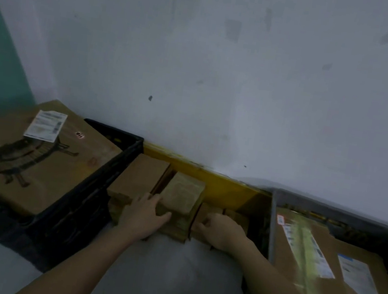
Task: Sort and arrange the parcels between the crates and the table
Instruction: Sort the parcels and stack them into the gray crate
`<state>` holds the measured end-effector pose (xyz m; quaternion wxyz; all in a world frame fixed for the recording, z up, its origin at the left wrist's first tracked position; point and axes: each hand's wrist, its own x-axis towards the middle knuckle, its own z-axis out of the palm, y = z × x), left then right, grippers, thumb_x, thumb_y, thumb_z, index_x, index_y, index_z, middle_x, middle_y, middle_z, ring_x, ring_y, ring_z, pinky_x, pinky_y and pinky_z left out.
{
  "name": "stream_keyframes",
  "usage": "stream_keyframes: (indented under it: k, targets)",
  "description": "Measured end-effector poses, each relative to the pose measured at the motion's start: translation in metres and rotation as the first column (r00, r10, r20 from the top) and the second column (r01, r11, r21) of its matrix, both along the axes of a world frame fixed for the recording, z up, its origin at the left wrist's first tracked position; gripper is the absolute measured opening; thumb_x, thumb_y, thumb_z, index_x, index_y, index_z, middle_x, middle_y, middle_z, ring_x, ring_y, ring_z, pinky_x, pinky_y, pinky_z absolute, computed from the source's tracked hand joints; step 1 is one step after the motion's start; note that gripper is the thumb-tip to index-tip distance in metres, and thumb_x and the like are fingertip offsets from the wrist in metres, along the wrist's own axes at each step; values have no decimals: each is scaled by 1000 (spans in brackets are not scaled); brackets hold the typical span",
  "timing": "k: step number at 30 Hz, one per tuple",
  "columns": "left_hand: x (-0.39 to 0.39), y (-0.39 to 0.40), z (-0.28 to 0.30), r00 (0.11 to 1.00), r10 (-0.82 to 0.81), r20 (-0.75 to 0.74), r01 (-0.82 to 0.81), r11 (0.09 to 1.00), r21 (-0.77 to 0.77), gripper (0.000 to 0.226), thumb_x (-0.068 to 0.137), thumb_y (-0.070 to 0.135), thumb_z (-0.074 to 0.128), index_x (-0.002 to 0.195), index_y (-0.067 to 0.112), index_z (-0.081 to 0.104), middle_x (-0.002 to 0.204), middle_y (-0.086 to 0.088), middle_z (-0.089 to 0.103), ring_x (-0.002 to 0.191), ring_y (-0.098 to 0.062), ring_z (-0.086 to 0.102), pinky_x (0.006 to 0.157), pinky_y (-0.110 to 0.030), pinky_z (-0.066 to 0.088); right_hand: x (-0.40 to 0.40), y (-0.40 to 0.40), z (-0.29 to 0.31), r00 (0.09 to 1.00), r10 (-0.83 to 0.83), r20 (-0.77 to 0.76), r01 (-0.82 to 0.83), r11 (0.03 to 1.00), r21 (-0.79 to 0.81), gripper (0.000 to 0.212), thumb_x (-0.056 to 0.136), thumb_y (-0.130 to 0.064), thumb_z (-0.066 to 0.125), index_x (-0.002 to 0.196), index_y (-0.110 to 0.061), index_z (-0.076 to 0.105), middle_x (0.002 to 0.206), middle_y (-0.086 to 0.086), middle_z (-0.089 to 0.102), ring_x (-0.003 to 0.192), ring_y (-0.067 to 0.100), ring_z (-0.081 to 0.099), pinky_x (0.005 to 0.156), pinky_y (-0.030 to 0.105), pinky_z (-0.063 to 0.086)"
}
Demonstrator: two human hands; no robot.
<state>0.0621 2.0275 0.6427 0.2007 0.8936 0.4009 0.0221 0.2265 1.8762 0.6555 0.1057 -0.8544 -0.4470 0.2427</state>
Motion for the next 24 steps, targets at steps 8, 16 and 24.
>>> stream_keyframes:
  k: [8,16,24]
  targets:
    - [59,35,-32,986,-115,118,128,986,-111,88,80,69,58,153,37,21,157,-3,21,140,-31,29,108,-47,37,21,46,-55,987,-157,28,159,975,-156,50,93,-61,39,118,-22,60,124,6,62,111,28,57,90,40,49]
    - [96,39,-59,986,-104,-128,93,992,-87,104,73,78,59,155,35,11,162,-11,-9,141,-44,14,108,-58,28,28,36,-81,964,-261,49,266,949,-170,74,90,-69,33,151,-27,37,150,9,45,135,32,42,105,46,41]
    - [84,39,-24,957,60,284,21,961,-275,72,75,63,67,139,39,43,145,0,23,128,-31,35,102,-44,40,24,20,-59,896,-404,-185,424,902,85,67,95,-60,46,151,-24,37,148,4,49,129,24,50,102,38,47]
